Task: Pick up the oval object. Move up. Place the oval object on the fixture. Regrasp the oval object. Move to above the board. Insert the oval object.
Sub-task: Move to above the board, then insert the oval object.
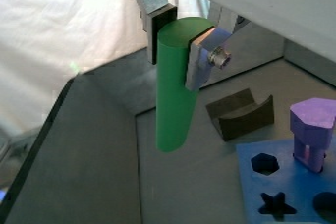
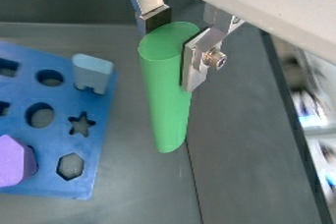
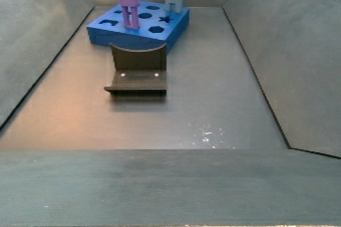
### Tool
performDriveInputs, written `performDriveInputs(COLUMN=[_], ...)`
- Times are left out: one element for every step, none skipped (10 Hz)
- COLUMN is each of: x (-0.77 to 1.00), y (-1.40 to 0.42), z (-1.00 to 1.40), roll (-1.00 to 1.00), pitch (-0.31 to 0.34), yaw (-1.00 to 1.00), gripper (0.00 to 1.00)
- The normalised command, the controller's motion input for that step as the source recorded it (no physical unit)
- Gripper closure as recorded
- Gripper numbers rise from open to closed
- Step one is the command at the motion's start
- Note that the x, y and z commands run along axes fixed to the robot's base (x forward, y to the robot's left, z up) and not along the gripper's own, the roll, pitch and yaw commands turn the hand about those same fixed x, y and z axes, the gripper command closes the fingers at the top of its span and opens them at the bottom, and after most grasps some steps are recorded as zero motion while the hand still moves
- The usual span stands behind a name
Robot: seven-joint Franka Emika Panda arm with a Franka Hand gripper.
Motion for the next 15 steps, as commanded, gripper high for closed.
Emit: performDriveInputs(x=[-0.01,-0.01,-0.03,-0.04,-0.06,-0.07,-0.07,-0.07,-0.06,-0.06,-0.05,-0.05,-0.05,-0.04,0.00], y=[-0.07,-0.04,-0.01,0.00,0.01,0.02,0.02,0.02,0.02,0.02,0.02,0.01,0.01,0.01,0.00], z=[0.00,0.00,0.00,-0.01,0.00,0.00,-0.01,0.00,-0.01,-0.01,-0.01,0.00,-0.01,0.00,0.00], roll=[-0.35,-0.35,-0.33,-0.32,-0.30,-0.29,-0.26,-0.24,-0.21,-0.19,-0.15,-0.11,-0.06,-0.04,0.00], pitch=[-0.195,-0.212,-0.248,-0.279,-0.324,-0.348,-0.398,-0.431,-0.465,-0.499,-0.550,-0.518,-0.361,-0.219,-0.010], yaw=[1.00,1.00,1.00,1.00,1.00,1.00,1.00,1.00,1.00,1.00,1.00,0.86,0.52,0.27,0.00], gripper=[1.00,1.00,1.00,1.00,1.00,1.00,1.00,1.00,1.00,1.00,1.00,1.00,1.00,1.00,1.00])
